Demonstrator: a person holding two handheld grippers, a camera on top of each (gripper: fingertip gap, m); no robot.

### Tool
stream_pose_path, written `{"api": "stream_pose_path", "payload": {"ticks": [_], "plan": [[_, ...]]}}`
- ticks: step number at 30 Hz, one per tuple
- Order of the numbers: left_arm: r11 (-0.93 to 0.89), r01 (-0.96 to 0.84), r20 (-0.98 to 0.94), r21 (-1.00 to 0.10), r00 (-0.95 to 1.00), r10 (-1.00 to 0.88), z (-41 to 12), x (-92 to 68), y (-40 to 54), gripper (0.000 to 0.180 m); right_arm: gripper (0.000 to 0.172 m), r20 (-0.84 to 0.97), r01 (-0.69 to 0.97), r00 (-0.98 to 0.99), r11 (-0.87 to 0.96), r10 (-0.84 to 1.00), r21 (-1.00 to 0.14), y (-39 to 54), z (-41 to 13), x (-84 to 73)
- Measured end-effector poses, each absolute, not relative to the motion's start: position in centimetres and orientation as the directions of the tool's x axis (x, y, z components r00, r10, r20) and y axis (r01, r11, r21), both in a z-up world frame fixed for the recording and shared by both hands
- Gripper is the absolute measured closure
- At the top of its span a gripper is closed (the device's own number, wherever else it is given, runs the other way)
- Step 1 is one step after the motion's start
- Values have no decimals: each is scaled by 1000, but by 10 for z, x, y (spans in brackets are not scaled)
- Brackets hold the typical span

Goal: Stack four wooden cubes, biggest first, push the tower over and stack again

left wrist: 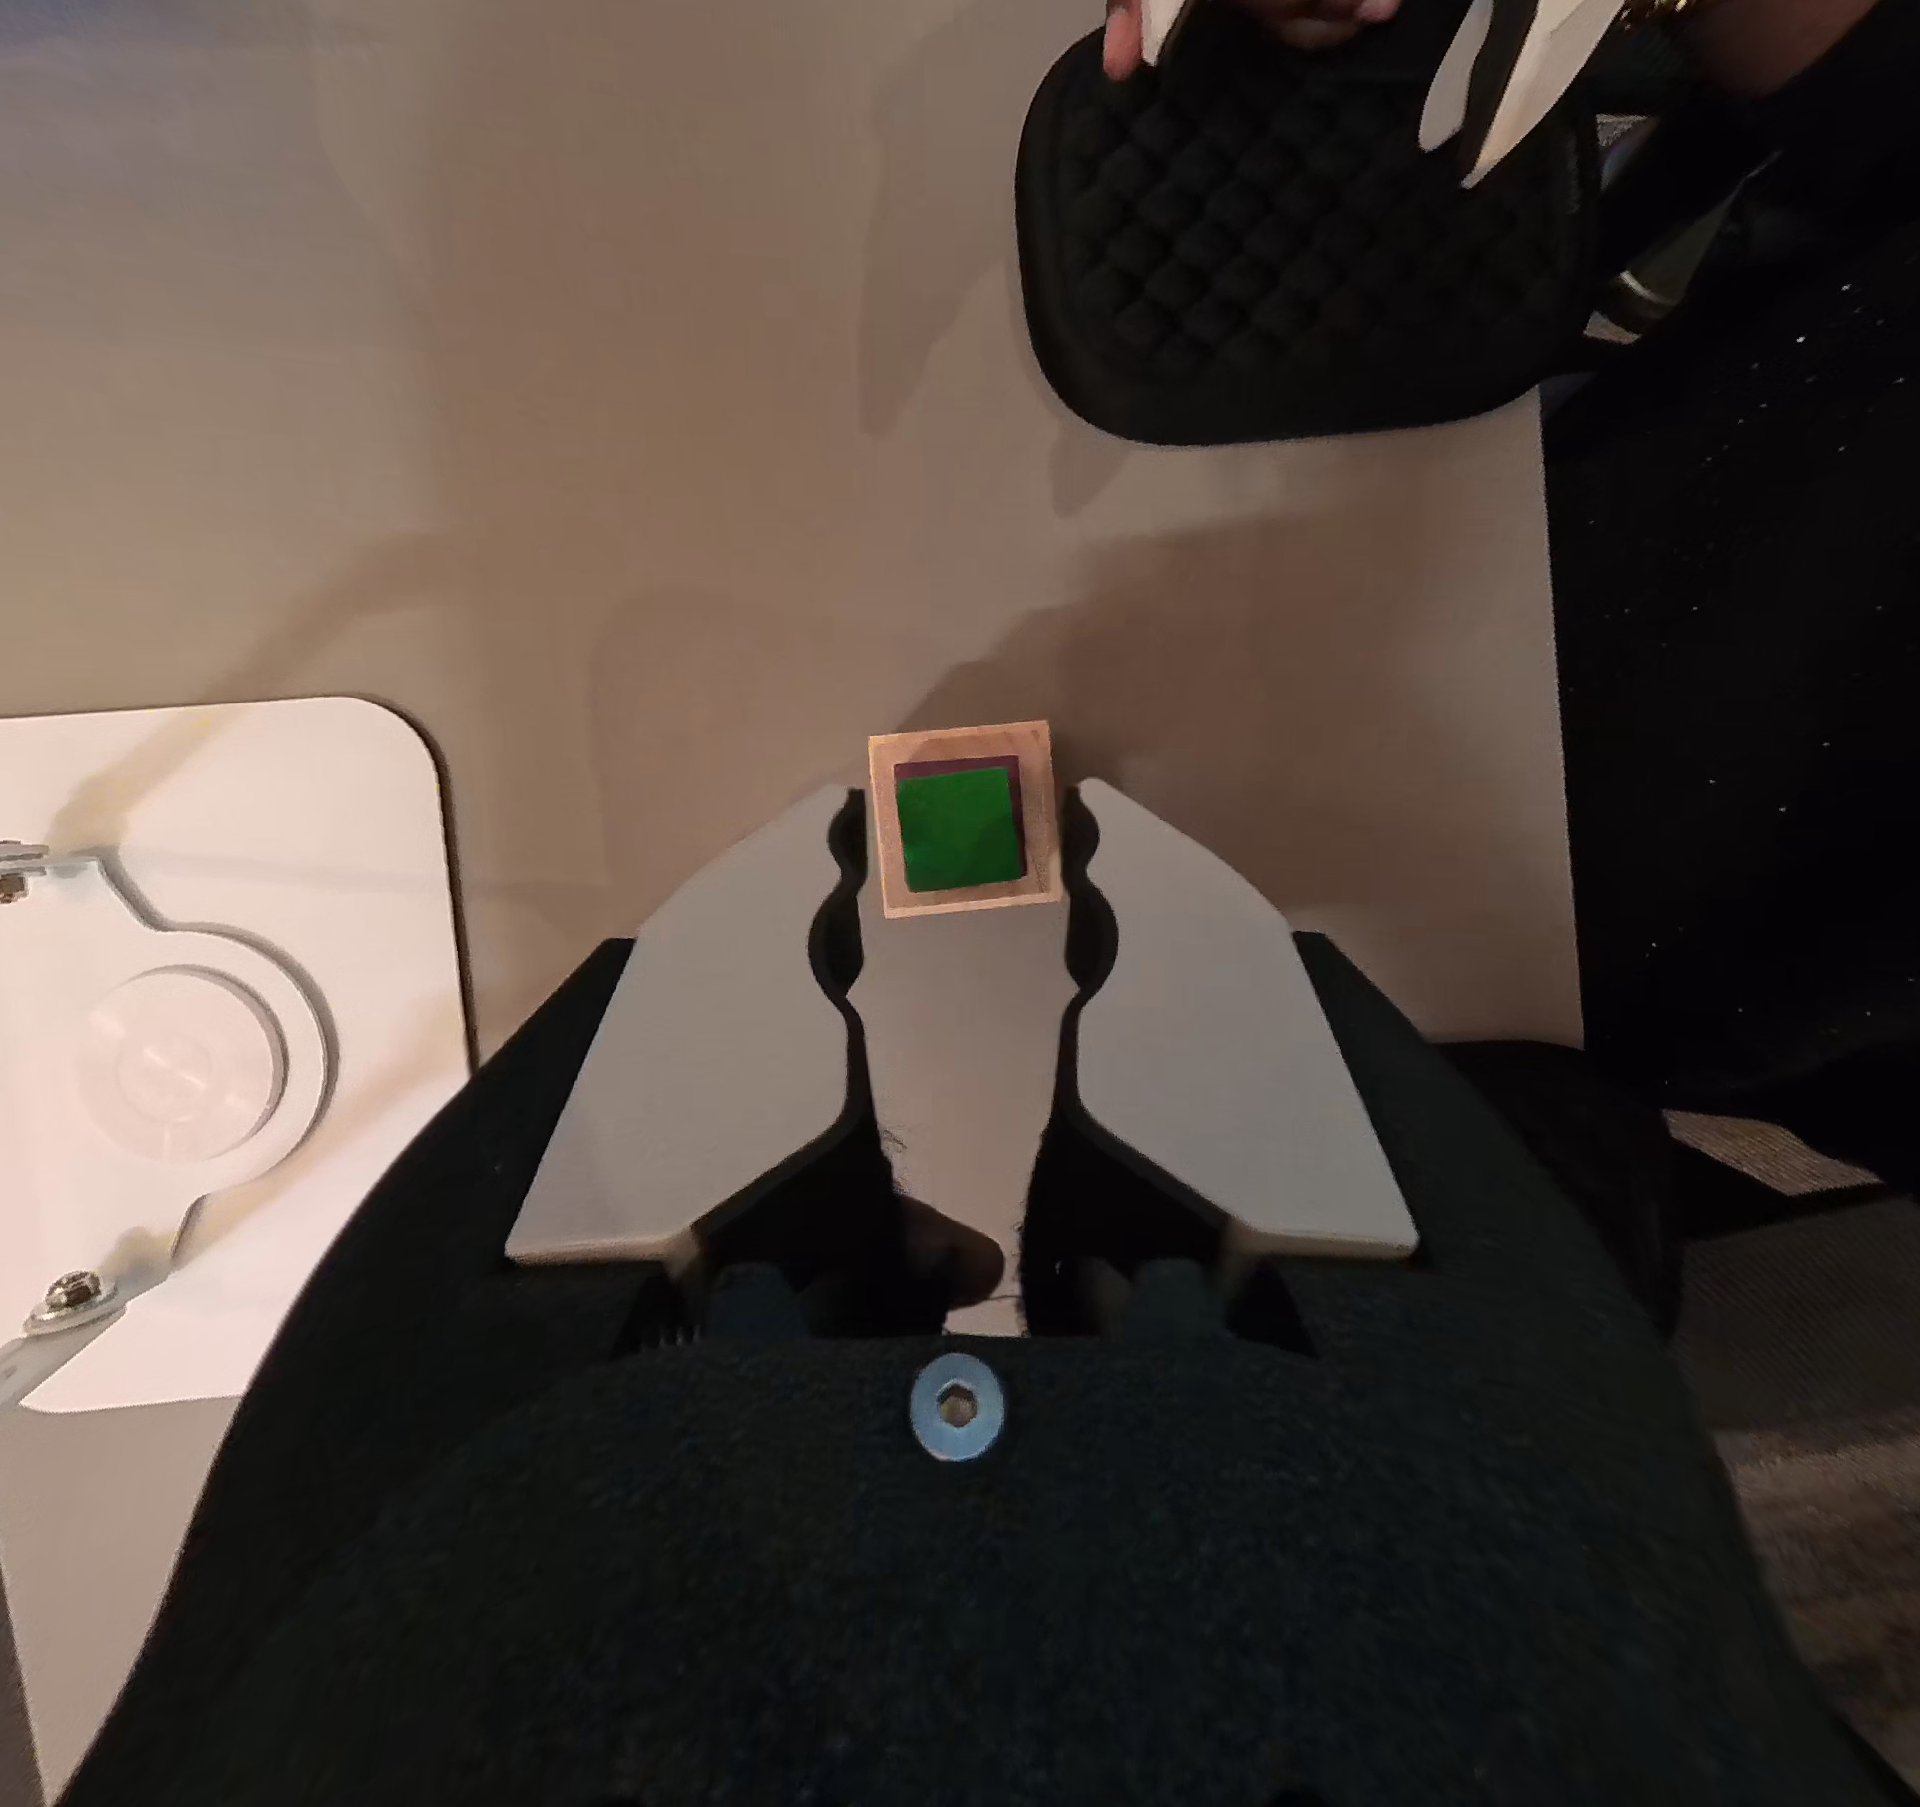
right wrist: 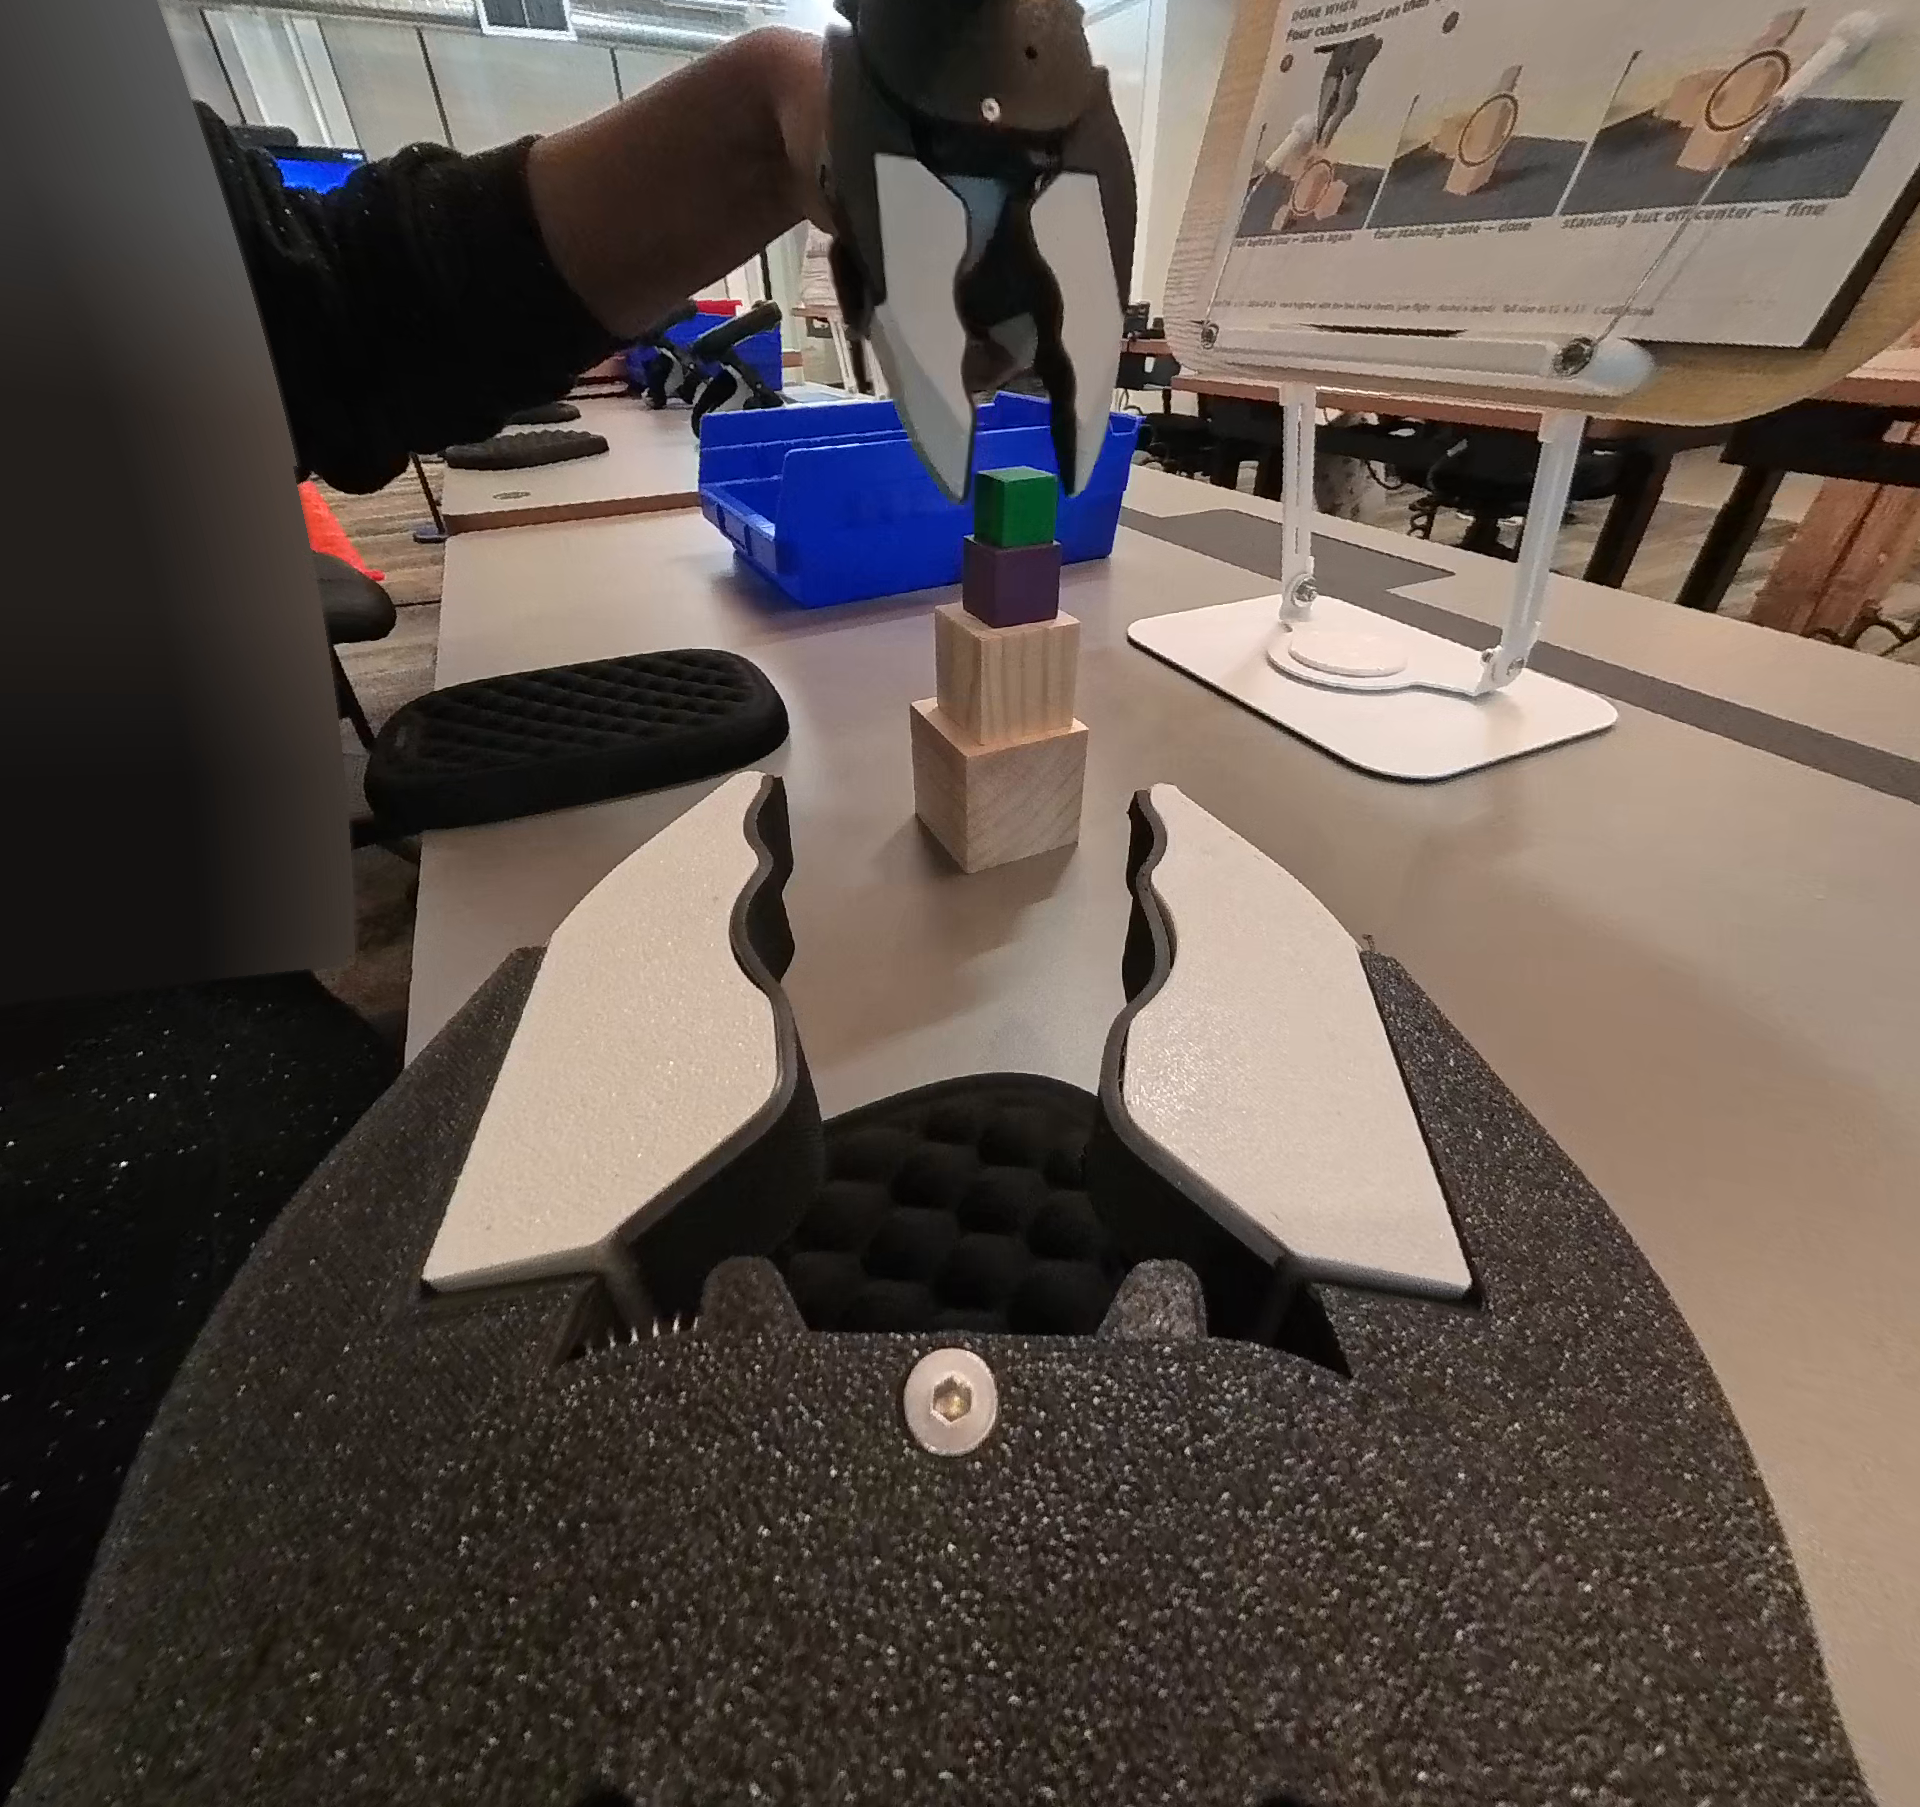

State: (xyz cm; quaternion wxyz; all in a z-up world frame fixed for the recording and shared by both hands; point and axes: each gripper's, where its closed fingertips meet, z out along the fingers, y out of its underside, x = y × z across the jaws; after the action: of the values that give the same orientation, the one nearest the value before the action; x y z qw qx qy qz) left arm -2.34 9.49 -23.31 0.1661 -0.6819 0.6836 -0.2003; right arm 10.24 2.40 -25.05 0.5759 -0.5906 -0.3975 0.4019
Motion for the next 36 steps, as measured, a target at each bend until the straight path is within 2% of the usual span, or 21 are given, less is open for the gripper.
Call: {"api": "stream_pose_path", "payload": {"ticks": [5, 6, 8, 10, 14, 19, 21, 24, 29, 34, 36], "plan": [[4, -836, 44, -549, -33, -998, -225, -20, 89, 116, 110, -16, 6, 361, -20, 933, -1000, 24, -250, 103], [12, -818, 33, -575, -38, -999, -222, -18, 87, 103, 110, -16, 6, 360, -19, 933, -1000, 24, -250, 102], [18, -784, -15, -620, -11, -1000, -217, -15, 89, 56, 110, -15, 4, 360, -18, 933, -1000, 24, -250, 103], [22, -757, -66, -653, 28, -997, -213, -14, 90, 34, 110, -16, 2, 359, -18, 933, -1000, 24, -250, 103], [20, -619, -133, -785, 137, -982, -193, -8, 89, 34, 110, -16, 3, 360, -19, 933, -1000, 24, -250, 103], [68, -334, -181, -940, 318, -931, -155, -23, 76, 34, 109, -16, 10, 364, -21, 931, -1000, 25, -251, 102], [88, -216, -169, -972, 391, -905, -145, -37, 65, 34, 108, -16, 11, 367, -21, 930, -1000, 25, -251, 102], [96, -131, -149, -987, 496, -856, -153, -64, 51, 34, 103, -16, 7, 374, -20, 927, -1000, 26, -251, 103], [90, 3, -69, -996, 612, -788, -178, -102, 29, 34, 77, -9, 25, 395, -21, 919, -999, 28, -252, 102], [122, -29, -111, -992, 655, -747, -209, -112, 15, 34, 38, 28, 82, 416, -6, 909, -997, 29, -258, 98], [130, -28, -116, -991, 655, -747, -217, -111, 11, 34, 28, 36, 90, 426, -3, 904, -996, 30, -258, 98]]}}
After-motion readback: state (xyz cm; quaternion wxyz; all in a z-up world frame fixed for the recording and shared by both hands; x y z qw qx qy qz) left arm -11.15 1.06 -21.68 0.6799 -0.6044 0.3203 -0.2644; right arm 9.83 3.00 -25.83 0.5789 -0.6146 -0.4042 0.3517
